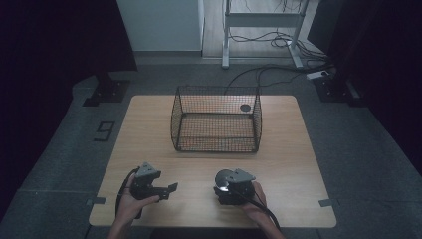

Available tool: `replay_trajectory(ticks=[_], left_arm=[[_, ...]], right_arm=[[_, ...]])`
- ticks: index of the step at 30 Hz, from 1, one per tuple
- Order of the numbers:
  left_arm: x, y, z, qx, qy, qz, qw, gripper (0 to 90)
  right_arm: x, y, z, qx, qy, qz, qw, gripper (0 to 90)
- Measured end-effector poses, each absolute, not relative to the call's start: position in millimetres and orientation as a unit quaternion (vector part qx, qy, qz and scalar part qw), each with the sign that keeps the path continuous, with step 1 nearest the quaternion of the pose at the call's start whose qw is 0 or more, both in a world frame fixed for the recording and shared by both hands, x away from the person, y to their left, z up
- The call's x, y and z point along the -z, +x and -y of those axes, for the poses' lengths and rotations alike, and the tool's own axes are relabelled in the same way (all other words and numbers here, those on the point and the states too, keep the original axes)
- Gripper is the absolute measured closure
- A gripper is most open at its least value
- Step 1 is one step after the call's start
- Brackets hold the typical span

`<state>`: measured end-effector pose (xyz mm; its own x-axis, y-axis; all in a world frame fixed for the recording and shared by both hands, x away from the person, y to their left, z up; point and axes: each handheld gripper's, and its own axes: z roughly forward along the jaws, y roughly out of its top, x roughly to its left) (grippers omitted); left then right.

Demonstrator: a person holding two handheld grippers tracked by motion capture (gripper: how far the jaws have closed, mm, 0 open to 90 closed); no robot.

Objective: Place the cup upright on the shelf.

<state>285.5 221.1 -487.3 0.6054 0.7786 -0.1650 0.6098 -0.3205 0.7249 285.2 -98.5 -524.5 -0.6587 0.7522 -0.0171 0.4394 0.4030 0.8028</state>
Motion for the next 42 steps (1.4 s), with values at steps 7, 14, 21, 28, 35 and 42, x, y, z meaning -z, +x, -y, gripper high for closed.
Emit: replay_trajectory(ticks=[7, 14, 21, 28, 35, 42], left_arm=[[487, 285, -221, -0.108, 0.805, -0.43, 0.393, 15.3], [487, 285, -222, -0.109, 0.805, -0.43, 0.393, 15.3], [486, 285, -223, -0.109, 0.803, -0.434, 0.394, 15.3], [486, 285, -225, -0.109, 0.802, -0.435, 0.396, 15.3], [485, 285, -226, -0.11, 0.8, -0.437, 0.397, 15.3], [485, 285, -229, -0.11, 0.798, -0.44, 0.398, 15.3]], right_arm=[[524, 286, 99, -0.407, 0.365, -0.816, 0.189, 17.9], [523, 287, 100, -0.414, 0.365, -0.813, 0.185, 18.0], [511, 284, 104, -0.43, 0.362, -0.805, 0.192, 18.1], [497, 282, 109, -0.445, 0.357, -0.797, 0.198, 18.2], [484, 282, 113, -0.458, 0.353, -0.789, 0.207, 18.1], [466, 282, 122, -0.471, 0.352, -0.778, 0.221, 18.2]])
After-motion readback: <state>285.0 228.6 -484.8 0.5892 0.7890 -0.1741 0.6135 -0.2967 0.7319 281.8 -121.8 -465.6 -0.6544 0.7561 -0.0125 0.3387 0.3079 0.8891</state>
